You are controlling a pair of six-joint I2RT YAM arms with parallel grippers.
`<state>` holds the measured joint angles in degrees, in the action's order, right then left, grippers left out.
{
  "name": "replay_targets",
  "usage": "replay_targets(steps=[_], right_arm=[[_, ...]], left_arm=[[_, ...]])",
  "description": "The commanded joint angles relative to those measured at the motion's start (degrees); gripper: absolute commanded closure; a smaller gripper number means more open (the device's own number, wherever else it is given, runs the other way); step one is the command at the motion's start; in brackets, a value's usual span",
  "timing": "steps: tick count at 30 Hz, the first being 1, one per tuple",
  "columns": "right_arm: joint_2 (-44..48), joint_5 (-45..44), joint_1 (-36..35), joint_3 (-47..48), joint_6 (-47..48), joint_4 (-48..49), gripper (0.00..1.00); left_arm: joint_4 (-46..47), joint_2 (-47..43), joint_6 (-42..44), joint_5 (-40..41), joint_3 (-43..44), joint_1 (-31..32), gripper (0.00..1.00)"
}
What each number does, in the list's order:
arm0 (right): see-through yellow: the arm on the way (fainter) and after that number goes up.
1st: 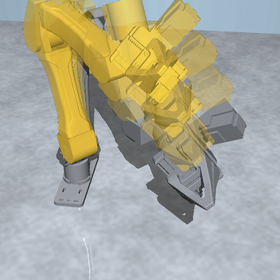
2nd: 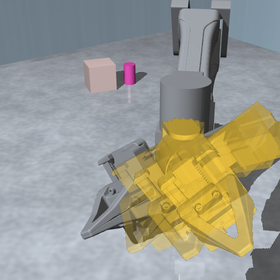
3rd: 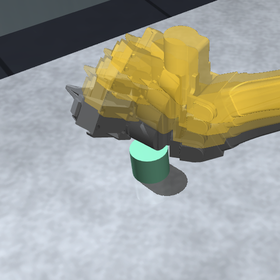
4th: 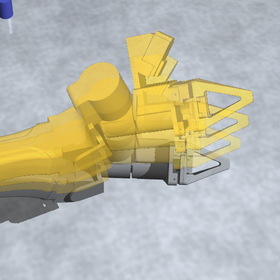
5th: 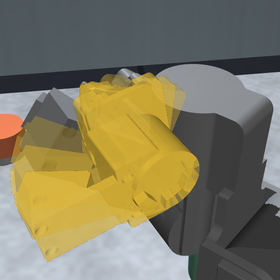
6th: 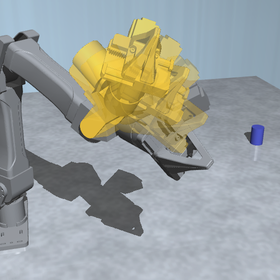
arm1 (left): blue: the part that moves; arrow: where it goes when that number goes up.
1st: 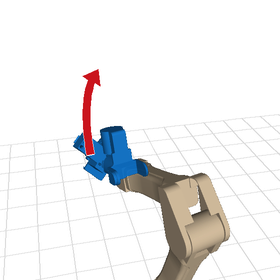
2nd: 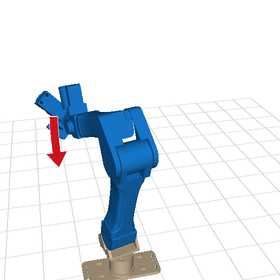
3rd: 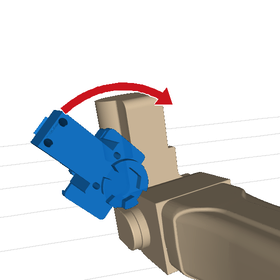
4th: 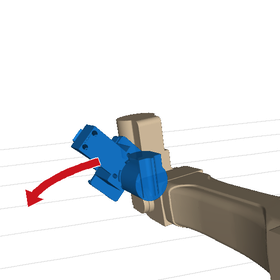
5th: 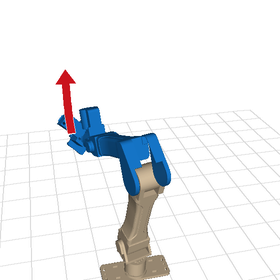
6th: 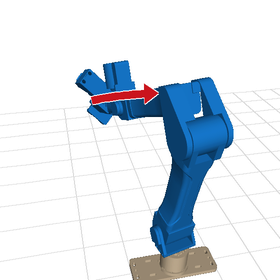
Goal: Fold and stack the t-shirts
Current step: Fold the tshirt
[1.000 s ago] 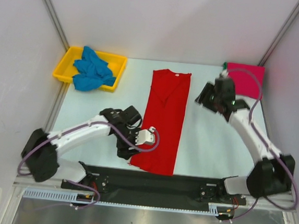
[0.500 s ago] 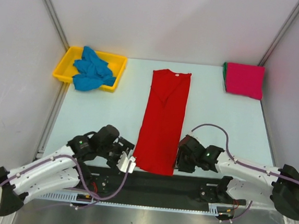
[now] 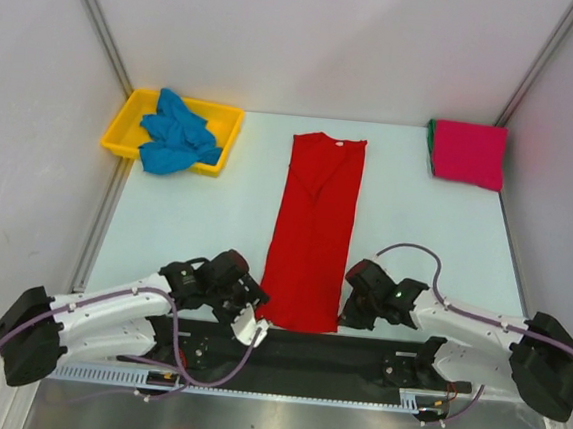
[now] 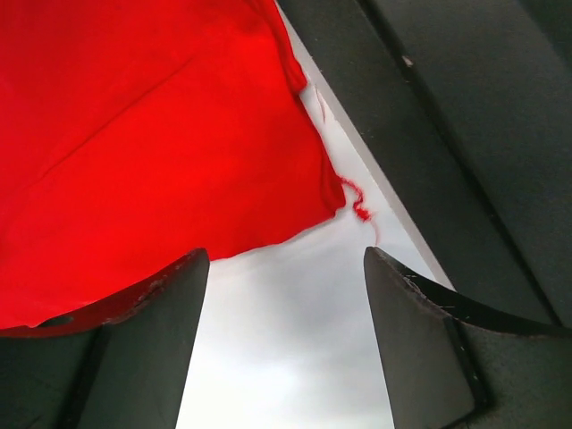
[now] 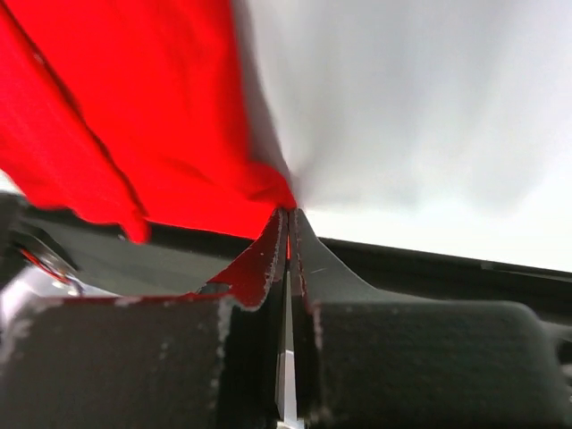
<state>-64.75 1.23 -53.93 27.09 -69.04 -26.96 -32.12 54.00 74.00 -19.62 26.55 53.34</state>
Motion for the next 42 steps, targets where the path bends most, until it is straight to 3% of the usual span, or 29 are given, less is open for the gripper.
replay_targets(steps=[1,9,14,19,22,24,27,28,30,36,42], right_arm=[[3.7,0.3,4.5,-0.3,2.7,-5.6,1.0],[6.0,0.4,6.9,-0.5,6.4,-10.3,0.99],[7.4,0.9,5.2,-0.7,5.8,-11.1,0.73],[7.0,1.6,3.0,-2.8,3.8,-7.8,0.66],[5.5,1.6,2.7,-3.4,3.3,-5.7,0.67],[4.7,1.0,2.9,-3.6,3.2,-5.3,0.74],[4.8,0.6,3.9,-2.8,3.8,-5.0,0.87],[4.8,0.5,4.3,-2.3,3.9,-5.4,0.9],[5.1,0.1,4.8,-1.7,4.6,-6.2,1.0],[5.0,-0.4,5.0,3.8,6.9,-11.3,1.0],[4.5,-1.1,8.3,12.7,10.1,-14.7,1.0]], left_arm=[[7.2,2.4,2.6,1.0,0.4,1.4,0.25],[14.1,6.7,3.8,1.8,-2.1,10.0,0.26],[16.8,8.0,2.9,1.3,-4.3,13.4,0.3],[20.9,9.9,3.2,2.0,-5.3,13.7,0.47],[22.5,10.3,3.7,3.4,-6.0,13.7,0.58],[22.2,10.5,3.7,3.5,-6.3,13.6,0.65],[21.3,10.3,2.5,3.6,-6.2,13.6,0.86],[21.5,10.3,2.1,3.7,-6.2,13.7,1.0],[21.3,9.5,0.7,4.0,-6.0,13.6,1.0],[17.2,7.6,-10.0,3.0,0.6,12.5,1.0],[14.9,8.4,-17.2,-2.1,7.9,4.4,1.0]])
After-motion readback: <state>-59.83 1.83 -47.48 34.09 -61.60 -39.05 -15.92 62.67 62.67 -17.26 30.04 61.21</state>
